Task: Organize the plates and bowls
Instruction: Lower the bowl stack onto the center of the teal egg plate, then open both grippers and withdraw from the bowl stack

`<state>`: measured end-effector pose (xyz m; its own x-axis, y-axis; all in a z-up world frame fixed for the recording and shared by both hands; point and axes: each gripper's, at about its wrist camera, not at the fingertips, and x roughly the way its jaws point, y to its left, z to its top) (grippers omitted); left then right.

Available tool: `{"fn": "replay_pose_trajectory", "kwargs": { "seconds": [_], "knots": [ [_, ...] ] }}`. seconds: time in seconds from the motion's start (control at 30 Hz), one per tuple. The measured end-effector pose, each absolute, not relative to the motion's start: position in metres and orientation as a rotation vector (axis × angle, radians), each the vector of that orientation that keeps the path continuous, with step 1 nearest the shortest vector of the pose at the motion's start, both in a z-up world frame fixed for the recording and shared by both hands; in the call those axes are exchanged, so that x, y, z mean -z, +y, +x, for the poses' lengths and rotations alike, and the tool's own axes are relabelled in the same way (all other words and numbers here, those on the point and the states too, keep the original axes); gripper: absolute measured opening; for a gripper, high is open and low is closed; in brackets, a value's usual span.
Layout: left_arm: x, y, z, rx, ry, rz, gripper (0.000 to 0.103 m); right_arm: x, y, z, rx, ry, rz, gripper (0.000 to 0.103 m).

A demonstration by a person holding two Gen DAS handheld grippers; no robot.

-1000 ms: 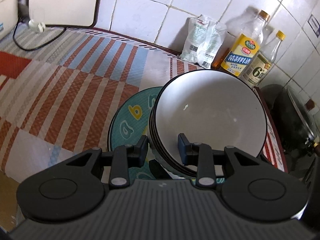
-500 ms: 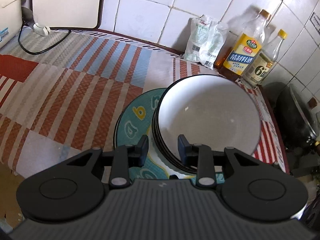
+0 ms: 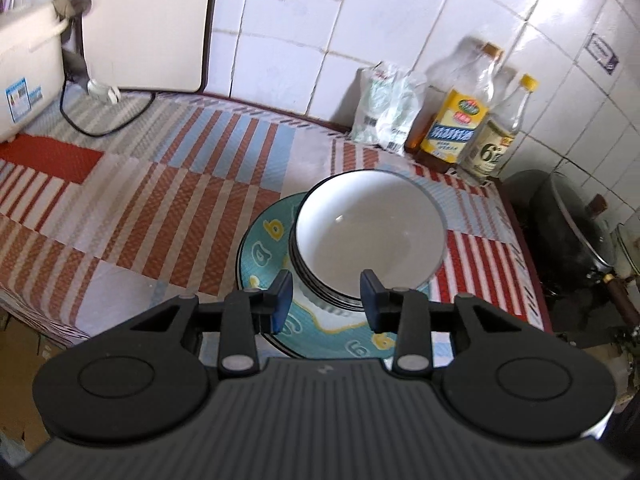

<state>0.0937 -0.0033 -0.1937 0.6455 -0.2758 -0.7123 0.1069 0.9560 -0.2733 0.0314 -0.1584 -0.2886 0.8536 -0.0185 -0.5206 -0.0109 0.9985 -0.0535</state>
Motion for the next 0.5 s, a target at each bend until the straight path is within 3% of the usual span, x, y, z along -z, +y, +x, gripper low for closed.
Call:
{"fn": "replay_pose_trajectory", "kwargs": {
  "seconds": [0.5],
  "knots": [
    [0.113,0.005,0.022,0.262,0.797,-0.074,0.052,0.189,-0.177,-0.025,0.08,0.548,0.041,0.103]
  ]
}}
